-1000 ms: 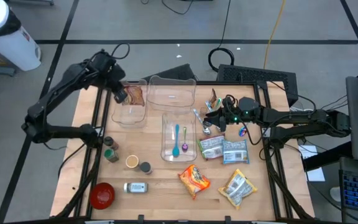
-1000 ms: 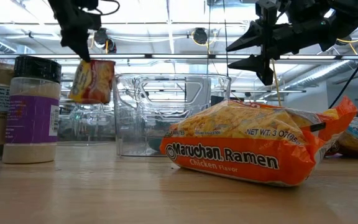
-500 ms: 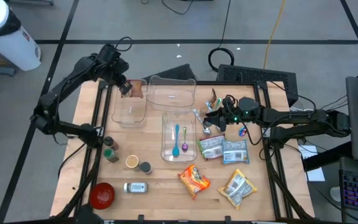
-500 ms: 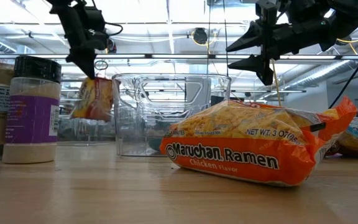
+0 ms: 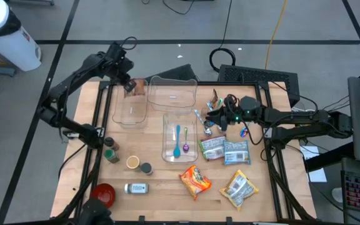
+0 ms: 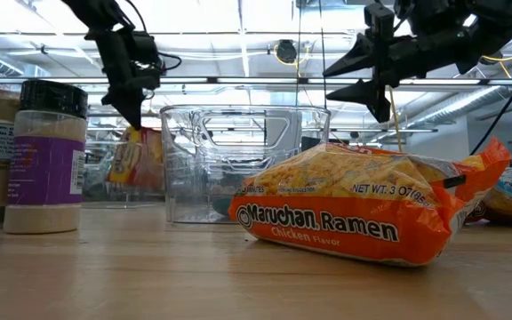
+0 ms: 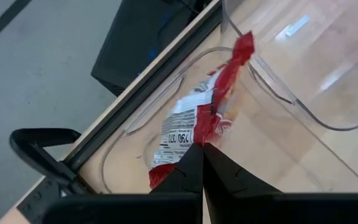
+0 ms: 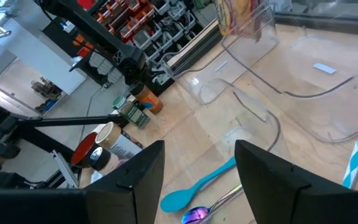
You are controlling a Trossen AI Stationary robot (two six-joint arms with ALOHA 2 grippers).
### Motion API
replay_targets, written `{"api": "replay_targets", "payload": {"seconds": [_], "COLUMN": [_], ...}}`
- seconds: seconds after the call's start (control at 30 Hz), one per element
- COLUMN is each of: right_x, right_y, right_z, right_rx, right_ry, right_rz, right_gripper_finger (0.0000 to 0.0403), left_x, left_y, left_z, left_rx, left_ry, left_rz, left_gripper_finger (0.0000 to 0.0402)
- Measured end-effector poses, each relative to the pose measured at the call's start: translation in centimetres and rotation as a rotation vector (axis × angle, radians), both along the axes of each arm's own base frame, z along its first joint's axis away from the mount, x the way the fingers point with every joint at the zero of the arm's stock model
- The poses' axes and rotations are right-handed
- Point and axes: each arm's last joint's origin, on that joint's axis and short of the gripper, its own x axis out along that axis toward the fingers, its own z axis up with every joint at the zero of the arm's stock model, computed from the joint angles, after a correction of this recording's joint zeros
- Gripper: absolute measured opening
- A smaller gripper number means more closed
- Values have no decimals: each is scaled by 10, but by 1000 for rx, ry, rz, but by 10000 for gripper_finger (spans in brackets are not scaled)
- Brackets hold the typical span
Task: Pick & Place Food Item
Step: Put the red noodle pack into the top left transparent bin
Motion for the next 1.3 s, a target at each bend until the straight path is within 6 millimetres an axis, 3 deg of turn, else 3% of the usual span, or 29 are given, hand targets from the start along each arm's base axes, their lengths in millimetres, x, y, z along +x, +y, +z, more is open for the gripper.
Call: {"api": "replay_targets", "payload": {"seconds": [0.67,1.3], "right_x": [-1,-1], "right_y": [-4,-4], "right_z": [0,0], "right_rx": [1,1], "right_ry": [0,0], "right_rz": [-18,-17], "right_gripper_finger": [187,187], "left_x": [4,4], "left_y": [12,15], "left_z": [-27,-27], "left_rx": [21,71], "left_ry": [96,133], "left_rz": [12,19], "left_gripper_finger": [0,8]}}
